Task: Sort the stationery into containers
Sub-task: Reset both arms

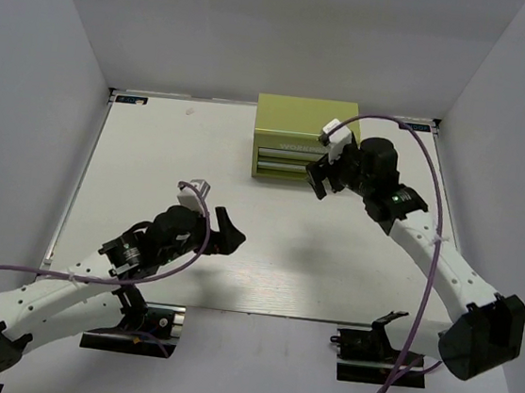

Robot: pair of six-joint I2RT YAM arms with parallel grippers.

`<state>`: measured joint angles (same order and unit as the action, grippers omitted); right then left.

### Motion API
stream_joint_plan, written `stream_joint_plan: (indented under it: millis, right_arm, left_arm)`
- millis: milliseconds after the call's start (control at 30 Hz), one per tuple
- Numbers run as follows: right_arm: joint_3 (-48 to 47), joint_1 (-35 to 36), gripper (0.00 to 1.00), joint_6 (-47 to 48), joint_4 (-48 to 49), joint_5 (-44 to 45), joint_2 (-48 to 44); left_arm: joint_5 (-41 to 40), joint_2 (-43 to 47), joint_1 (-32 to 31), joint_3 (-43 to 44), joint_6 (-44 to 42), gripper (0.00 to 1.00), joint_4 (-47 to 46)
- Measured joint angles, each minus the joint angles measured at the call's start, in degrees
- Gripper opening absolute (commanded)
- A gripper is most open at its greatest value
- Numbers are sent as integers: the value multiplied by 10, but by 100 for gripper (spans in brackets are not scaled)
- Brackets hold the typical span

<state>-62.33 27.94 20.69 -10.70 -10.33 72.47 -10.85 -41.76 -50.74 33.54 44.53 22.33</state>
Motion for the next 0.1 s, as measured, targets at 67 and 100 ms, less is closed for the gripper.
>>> stream_joint_plan:
  millis: [67,100]
  right_arm:
    - [17,-4,90,-27,-3,27,-24]
    - [27,-7,90,-36,-4,43,-35]
  left_arm:
    - [3,-14,0,4,-8,100,-3]
    - [4,-18,0,7,-12,100,-4]
